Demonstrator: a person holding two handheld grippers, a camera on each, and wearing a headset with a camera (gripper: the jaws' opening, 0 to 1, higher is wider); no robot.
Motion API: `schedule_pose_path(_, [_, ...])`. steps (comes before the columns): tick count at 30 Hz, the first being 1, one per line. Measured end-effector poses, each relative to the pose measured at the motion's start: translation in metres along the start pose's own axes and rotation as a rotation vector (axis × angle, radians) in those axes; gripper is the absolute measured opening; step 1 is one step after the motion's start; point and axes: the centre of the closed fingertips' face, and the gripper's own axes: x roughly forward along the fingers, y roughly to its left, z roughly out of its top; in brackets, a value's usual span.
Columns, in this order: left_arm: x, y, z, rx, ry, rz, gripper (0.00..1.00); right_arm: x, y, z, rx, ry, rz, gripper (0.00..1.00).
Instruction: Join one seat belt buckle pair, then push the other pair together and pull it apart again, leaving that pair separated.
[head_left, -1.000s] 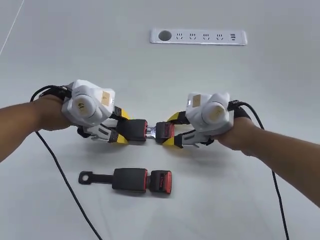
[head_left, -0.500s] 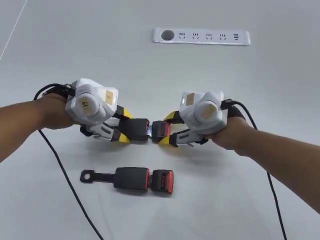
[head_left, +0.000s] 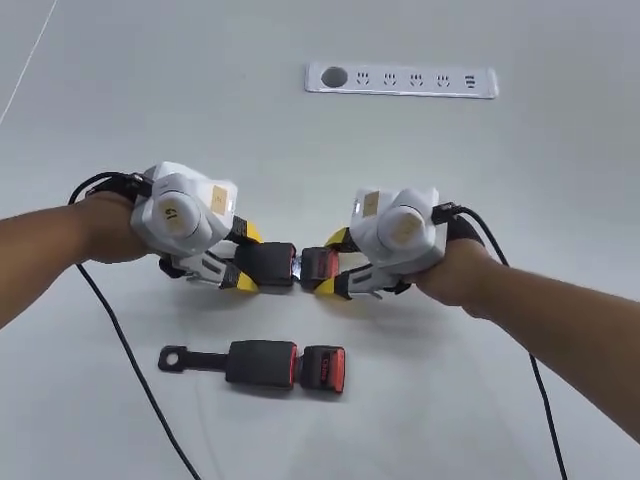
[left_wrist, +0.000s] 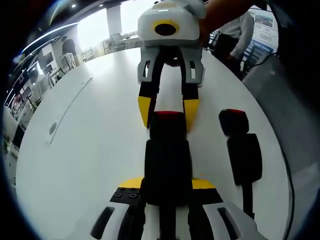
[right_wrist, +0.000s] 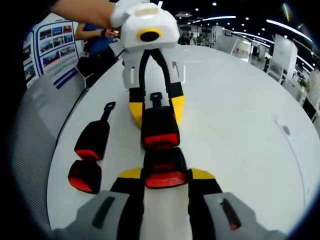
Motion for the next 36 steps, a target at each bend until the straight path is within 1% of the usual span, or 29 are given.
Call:
schedule_pose_path(9, [0.0, 0.0, 0.001, 0.006, 0.001, -0.001, 0.33, -0.001, 0.0, 0.0, -0.014, 0.02, -0.003, 0.33])
schedule_pose_path(26, [0.0, -0.001, 0.0, 0.004, -0.002, 0.0, 0.33, -0.002, 0.0, -0.001, -0.028, 0.034, -0.012, 0.33])
schedule_pose_path(34, [0.001, -0.001, 0.001, -0.002, -0.008, 0.0, 0.33, -0.013, 0.0, -0.013, -0.004, 0.036, -0.014, 0.33])
schedule_pose_path(36, [0.001, -0.001, 0.001, 0.0, -0.008, -0.001, 0.33, -0.014, 0.001, -0.014, -0.002, 0.032, -0.017, 0.33])
